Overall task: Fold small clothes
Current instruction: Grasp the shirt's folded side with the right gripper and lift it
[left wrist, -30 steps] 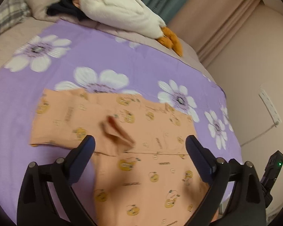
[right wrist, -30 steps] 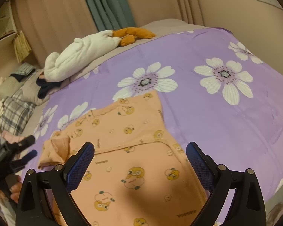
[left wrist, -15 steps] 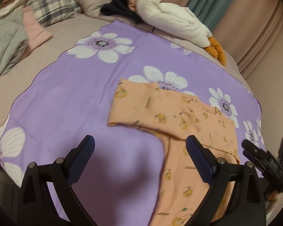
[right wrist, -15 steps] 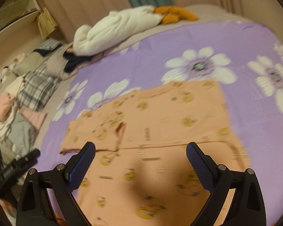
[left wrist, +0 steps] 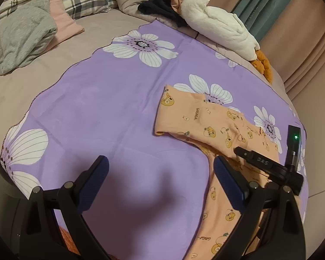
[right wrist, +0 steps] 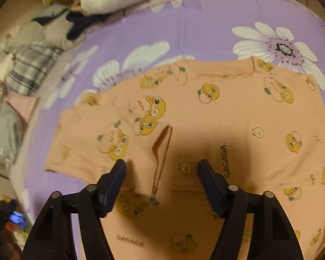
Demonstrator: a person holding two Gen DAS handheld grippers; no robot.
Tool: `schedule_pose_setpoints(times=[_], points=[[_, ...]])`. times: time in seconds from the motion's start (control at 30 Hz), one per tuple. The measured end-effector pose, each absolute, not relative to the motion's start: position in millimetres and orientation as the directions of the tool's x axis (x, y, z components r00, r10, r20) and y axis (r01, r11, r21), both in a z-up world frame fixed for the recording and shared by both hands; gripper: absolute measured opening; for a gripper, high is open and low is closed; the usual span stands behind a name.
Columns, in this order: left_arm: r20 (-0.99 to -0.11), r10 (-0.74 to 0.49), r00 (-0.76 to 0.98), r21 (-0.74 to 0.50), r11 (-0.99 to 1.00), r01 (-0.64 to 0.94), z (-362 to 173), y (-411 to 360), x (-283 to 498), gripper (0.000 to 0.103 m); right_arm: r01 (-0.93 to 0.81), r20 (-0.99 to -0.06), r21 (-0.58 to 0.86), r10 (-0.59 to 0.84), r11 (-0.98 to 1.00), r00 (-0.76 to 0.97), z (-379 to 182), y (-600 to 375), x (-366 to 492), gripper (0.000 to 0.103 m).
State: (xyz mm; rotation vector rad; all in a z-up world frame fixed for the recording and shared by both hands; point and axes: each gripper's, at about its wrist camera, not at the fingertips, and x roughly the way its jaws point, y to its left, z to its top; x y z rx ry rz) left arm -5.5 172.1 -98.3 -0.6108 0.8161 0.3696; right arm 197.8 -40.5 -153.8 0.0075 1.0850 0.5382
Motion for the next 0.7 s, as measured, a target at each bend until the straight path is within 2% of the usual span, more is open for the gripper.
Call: schedule_pose_setpoints(times=[0.03,0.13,0.2,0.3,0.5,0.7], points=[[-0.769,0.075,0.635,-0.362,0.767,-0.529,-99,173,-6,0.098,-0.426,-0.835,0.239,0.409,0.873,0.370,-152,-37,196,0.066],[-0.771,0.078,0.632,-0.362,0.763,-0.536,-101,176,-7,0.098,-0.458,-0.832,0.222,0.412,0.861,0.372,-148,-30,192,0.045],[-0.771,0.077,0.632,-0.366,0.759,-0.539,-101,177,-8,0.098,-0.474,-0.834,0.205,0.406,0.856,0.373,-147,-26,192,0.028],[-0.768,0.072,0.636,-0.375,0.755,-0.538,-101,179,-9,0.098,-0.490,-0.832,0.181,0.398,0.853,0.385,-139,-22,189,0.008],[-0.769,0.071,0.635,-0.381,0.747,-0.544,-104,181,-10,0.098,-0.551,-0.772,0.214,0.485,0.807,0.410,-98,-22,187,0.007],[-0.772,0.068,0.632,-0.387,0.738,-0.552,-106,184,-12,0.098,-0.599,-0.672,0.202,0.555,0.775,0.490,-35,-22,176,0.007]])
